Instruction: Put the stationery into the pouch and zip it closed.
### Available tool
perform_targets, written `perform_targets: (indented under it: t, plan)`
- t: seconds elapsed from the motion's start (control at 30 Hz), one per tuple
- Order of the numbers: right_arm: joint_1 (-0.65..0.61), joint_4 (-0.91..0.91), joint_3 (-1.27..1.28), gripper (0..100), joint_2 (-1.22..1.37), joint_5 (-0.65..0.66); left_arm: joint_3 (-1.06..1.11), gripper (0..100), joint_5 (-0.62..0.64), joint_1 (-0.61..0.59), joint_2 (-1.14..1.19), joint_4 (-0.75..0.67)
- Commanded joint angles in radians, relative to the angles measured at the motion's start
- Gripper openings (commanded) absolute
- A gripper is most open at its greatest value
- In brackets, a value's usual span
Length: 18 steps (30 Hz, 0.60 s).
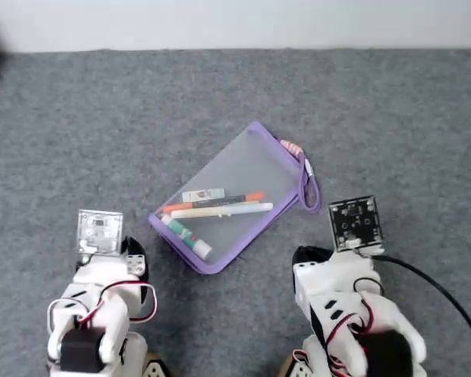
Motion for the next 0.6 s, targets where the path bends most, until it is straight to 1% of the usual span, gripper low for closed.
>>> perform_targets:
  t: [0.0,0.07,0.17,0.27,0.33,0.43,0.57]
  plan:
    - [0.001,-0.024,0.104,1.2,-0.061,-0.003,0.045,2,-0.018,0.000,-0.005,-0.061]
    - [0.035,-0.050,0.160,1.2,-0.088,-0.003,0.093,2,-0.018,0.000,-0.005,-0.098]
    - [0.117,-0.085,0.252,1.2,-0.124,-0.003,0.153,2,-0.018,-0.005,-0.005,-0.140]
    - [0.209,-0.088,0.336,0.9,-0.166,-0.003,0.189,2,-0.018,0.000,-0.005,-0.147]
    - [0.243,-0.084,0.391,0.9,-0.202,-0.003,0.208,2,-0.018,0.000,-0.005,-0.167]
    - [0.226,-0.084,0.454,0.9,-0.243,-0.003,0.245,2,-0.015,-0.002,-0.003,-0.196]
    - [0.159,-0.113,0.474,0.9,-0.239,-0.005,0.245,2,-0.017,0.000,-0.003,-0.198]
